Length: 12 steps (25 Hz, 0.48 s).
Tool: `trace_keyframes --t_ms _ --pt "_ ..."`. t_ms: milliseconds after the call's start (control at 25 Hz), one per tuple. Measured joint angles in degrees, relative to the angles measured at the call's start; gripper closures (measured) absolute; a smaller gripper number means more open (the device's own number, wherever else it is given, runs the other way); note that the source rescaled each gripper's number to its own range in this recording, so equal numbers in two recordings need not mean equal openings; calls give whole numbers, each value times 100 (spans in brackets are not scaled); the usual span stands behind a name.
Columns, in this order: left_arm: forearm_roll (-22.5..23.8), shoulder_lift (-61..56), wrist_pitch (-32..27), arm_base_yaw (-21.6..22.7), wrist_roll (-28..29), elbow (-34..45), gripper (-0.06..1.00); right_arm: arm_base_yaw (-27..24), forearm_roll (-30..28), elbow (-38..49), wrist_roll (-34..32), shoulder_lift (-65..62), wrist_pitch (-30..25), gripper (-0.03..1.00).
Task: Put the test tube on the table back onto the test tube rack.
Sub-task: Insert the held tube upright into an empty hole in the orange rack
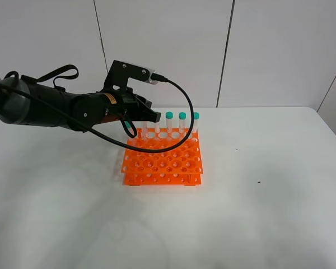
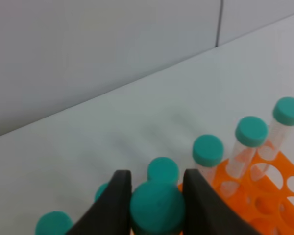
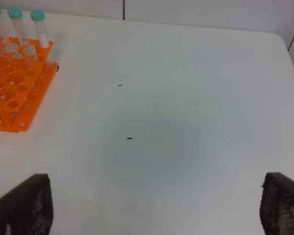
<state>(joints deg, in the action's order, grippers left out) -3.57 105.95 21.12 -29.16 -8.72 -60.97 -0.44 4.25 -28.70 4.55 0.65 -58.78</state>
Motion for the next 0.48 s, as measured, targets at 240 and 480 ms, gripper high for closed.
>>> trace_keyframes --t_ms 240,480 --pt "0 17 47 20 -17 0 93 0 0 0 0 0 0 5" --pt "0 24 93 59 -8 0 93 0 0 0 0 0 0 5"
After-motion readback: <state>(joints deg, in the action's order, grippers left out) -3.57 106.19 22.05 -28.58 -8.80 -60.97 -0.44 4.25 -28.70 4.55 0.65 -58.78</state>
